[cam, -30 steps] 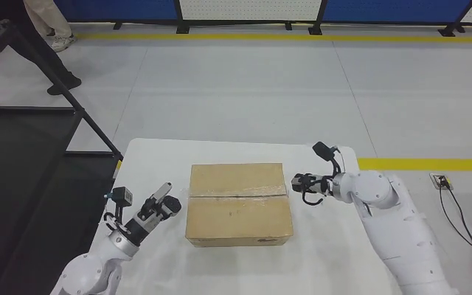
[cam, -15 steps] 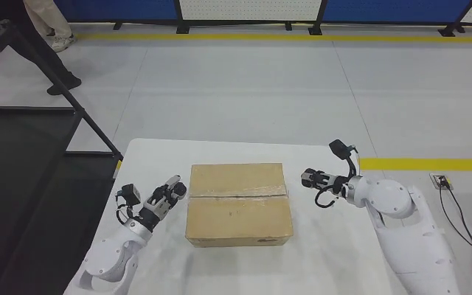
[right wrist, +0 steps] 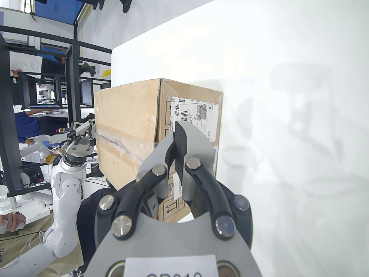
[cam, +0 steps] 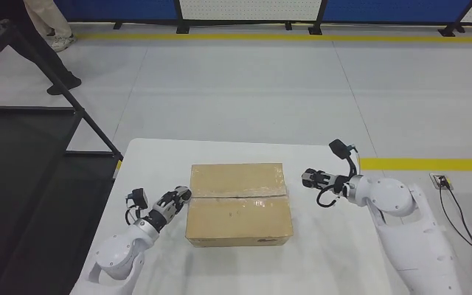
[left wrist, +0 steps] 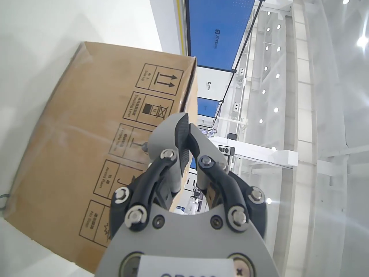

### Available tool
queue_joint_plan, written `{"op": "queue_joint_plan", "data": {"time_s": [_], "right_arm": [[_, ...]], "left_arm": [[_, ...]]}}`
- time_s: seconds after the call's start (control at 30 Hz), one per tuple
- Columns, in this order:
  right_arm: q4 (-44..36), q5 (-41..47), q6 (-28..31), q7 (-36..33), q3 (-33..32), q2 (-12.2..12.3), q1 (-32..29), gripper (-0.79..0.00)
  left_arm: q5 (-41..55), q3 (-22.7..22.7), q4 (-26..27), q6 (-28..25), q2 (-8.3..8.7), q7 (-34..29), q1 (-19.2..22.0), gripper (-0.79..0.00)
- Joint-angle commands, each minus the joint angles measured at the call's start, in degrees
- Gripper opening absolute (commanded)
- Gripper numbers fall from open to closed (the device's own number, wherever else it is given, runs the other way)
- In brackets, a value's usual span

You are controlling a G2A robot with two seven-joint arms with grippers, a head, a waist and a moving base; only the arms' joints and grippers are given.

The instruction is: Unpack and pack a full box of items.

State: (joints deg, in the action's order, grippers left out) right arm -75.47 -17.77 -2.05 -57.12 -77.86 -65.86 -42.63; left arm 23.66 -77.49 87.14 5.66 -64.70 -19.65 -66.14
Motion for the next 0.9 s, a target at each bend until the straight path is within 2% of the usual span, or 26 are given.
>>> {"op": "queue_joint_plan", "data": {"time_s": [0.0,0.27,0.5,0.87], "right_arm": [[0.04,0.07,0.14,-0.13,-0.06,0.11,-0.01,-0.785],[-0.36,0.46,0.34,-0.03,-0.1,0.54,-0.42,-0.785],[-0.4,0.83,0.39,-0.08,0.28,0.82,-0.47,-0.785],[-0.34,1.35,1.23,0.17,0.48,1.32,-0.86,-0.785]], "left_arm": [[-0.05,0.41,-0.85,0.26,-0.13,0.14,0.49,-0.785],[0.97,1.04,-2.8,-0.54,-0.65,0.96,0.83,-0.785],[3.73,0.49,-3.3,-3.98,-1.16,2.68,-0.34,-0.785],[4.26,1.99,-5.71,-3.41,-1.91,2.81,0.61,-0.785]]}}
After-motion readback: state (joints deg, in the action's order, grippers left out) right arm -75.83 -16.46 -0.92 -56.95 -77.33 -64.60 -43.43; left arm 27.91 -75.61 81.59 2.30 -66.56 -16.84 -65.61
